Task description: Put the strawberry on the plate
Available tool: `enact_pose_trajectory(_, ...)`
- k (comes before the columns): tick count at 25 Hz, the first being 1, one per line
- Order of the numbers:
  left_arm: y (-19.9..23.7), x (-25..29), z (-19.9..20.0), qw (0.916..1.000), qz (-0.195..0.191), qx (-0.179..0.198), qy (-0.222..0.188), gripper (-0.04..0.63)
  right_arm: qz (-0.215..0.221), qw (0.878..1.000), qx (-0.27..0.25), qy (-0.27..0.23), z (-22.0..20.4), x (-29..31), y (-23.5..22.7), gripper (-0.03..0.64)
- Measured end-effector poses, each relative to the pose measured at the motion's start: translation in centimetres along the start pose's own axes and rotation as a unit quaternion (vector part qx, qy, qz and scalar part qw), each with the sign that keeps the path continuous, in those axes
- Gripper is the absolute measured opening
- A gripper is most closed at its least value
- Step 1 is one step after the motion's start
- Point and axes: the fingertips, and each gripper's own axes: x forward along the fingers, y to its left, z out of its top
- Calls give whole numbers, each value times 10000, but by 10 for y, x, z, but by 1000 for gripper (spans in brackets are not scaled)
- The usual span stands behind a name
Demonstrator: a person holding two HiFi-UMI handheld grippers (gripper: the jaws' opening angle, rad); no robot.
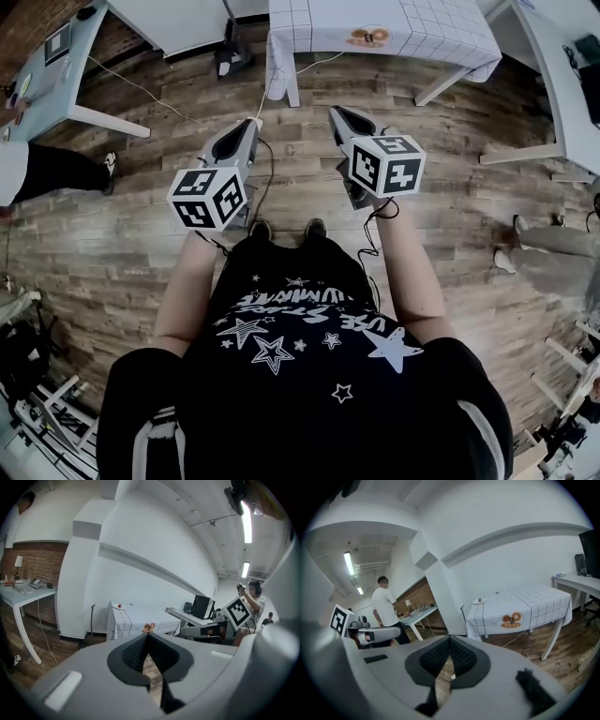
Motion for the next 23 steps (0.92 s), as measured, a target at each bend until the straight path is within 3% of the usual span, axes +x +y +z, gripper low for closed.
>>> enact_pose_trajectory(15, 84, -42, 19, 9973, -720, -90, -140, 8, -627, 9980, -80, -4, 8, 44, 94, 12)
enact_pose_trajectory(23, 128, -72, 5, 9943, -1057, 75, 61, 8, -928, 9956, 40, -103, -3, 66, 143, 12)
